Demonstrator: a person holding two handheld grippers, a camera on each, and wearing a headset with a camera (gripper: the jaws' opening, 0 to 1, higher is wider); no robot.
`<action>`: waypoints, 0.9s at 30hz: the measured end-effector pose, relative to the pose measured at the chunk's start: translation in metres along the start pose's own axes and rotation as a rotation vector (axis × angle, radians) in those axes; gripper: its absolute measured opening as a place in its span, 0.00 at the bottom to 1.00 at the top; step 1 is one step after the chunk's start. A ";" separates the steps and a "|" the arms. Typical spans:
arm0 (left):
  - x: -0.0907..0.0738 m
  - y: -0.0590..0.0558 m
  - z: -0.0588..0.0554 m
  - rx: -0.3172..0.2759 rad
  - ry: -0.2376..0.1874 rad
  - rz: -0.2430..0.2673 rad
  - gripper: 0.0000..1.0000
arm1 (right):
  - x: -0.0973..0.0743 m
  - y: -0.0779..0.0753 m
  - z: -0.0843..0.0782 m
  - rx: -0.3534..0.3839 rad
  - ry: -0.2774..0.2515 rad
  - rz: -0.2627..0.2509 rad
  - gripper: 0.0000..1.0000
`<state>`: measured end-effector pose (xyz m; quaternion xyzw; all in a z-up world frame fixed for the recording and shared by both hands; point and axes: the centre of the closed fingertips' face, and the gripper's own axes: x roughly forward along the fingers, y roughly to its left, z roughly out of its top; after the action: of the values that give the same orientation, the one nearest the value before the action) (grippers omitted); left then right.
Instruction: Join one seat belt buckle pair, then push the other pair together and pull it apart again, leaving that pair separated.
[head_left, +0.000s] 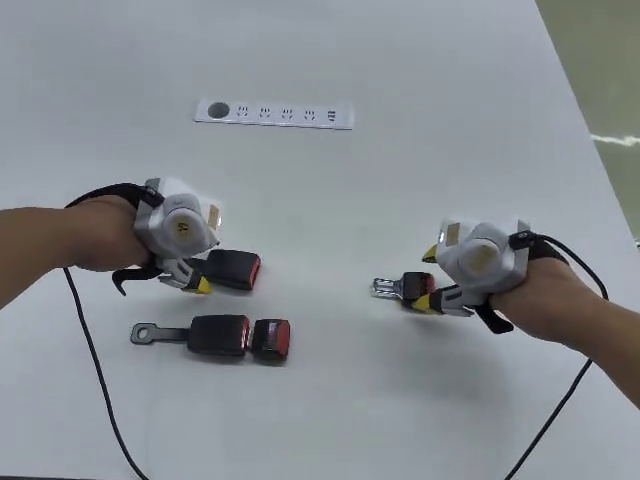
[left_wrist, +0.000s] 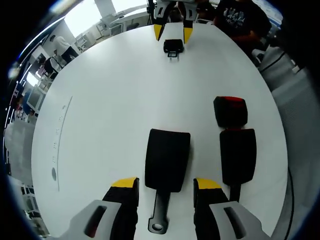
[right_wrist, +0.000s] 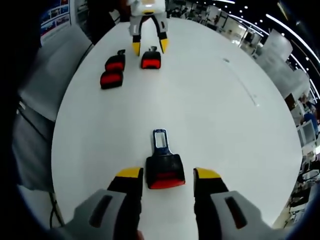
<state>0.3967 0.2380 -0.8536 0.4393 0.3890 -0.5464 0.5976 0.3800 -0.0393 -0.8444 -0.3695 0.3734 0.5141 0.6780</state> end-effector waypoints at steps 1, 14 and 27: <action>0.000 0.000 0.000 0.000 -0.001 -0.003 0.44 | 0.001 0.001 -0.001 -0.002 0.001 0.006 0.41; 0.009 0.002 -0.001 0.001 -0.021 -0.038 0.33 | 0.016 0.006 -0.010 -0.035 0.019 0.077 0.36; 0.009 0.001 -0.002 -0.016 -0.007 -0.023 0.31 | 0.013 0.010 -0.004 -0.004 0.001 0.111 0.35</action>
<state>0.3982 0.2370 -0.8626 0.4282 0.3965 -0.5518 0.5958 0.3720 -0.0356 -0.8586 -0.3499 0.3925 0.5515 0.6476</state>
